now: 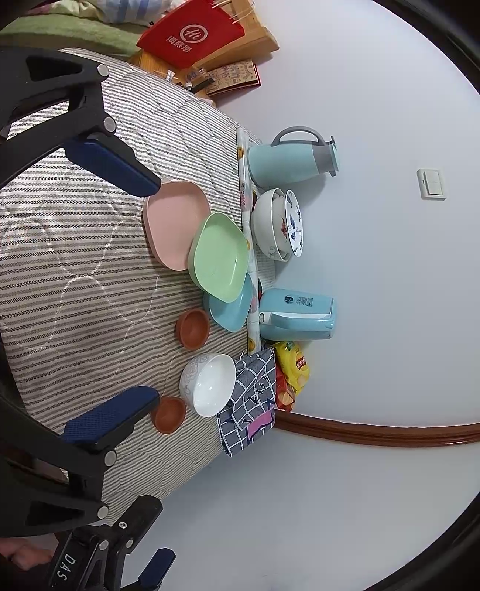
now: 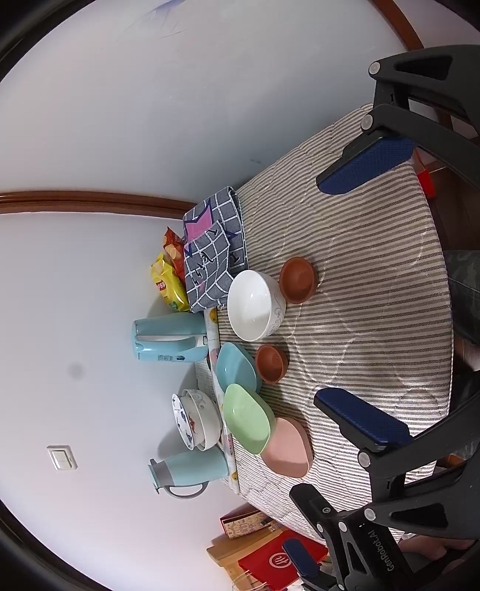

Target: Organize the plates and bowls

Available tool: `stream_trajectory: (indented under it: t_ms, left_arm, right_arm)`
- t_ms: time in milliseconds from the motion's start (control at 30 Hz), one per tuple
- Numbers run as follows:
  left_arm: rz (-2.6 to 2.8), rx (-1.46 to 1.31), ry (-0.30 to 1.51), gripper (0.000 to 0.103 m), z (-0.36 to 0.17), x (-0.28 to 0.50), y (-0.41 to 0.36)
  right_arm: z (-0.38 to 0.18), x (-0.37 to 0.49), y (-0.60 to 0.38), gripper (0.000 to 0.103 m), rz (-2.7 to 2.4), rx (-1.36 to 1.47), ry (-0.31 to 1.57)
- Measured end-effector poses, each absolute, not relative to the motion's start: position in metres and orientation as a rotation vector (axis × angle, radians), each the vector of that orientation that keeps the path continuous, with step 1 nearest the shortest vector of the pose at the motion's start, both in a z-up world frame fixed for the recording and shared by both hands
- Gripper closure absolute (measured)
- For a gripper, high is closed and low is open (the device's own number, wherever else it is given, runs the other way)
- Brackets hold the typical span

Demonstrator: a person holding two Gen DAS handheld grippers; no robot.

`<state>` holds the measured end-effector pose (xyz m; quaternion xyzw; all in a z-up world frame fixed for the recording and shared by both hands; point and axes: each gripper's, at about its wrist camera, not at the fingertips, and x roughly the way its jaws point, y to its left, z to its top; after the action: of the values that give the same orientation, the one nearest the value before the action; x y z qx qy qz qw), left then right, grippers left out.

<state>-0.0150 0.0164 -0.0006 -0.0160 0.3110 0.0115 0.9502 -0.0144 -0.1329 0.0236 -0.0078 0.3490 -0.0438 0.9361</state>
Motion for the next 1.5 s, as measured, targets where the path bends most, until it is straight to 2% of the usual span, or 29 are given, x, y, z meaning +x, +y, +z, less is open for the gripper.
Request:
stream_trajectory:
  t_ms: [967,1500]
  left_arm:
    - [0.018,-0.018,0.635,0.000,0.003,-0.010,0.012]
    - [0.052,-0.079,0.739,0.000,-0.027,0.053,0.045]
  right_arm:
    - [0.027,-0.011,-0.132,0.000,-0.080,-0.012,0.711]
    - [0.007,0.040,-0.133,0.000,-0.065,0.010,0.757]
